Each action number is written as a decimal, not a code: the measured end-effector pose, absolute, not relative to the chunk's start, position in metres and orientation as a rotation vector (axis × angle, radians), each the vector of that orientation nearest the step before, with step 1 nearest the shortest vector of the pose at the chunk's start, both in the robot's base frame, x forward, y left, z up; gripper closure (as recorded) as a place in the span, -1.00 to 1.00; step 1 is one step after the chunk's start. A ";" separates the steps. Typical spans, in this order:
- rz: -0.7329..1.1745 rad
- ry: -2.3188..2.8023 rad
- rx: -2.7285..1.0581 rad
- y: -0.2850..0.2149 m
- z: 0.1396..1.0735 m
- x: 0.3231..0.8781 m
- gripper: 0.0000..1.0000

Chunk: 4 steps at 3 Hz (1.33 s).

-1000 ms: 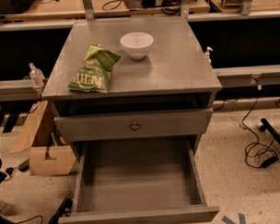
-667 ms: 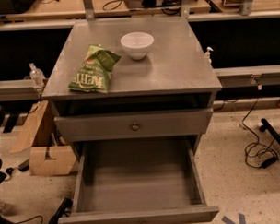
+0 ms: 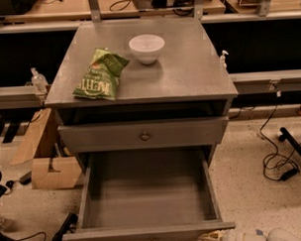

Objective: Close middle drawer

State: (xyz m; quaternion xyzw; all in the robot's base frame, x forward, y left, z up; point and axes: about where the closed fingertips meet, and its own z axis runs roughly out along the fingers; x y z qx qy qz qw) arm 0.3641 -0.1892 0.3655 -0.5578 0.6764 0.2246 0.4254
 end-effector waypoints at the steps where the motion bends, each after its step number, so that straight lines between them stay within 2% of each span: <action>1: 0.545 1.673 -1.405 -0.183 0.370 0.371 1.00; 3: 0.526 1.649 -1.421 -0.172 0.375 0.388 1.00; 4: 0.524 1.636 -1.425 -0.157 0.369 0.421 1.00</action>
Offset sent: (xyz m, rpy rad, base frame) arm 0.0869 0.0504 0.0259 -0.0368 -0.1266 0.0411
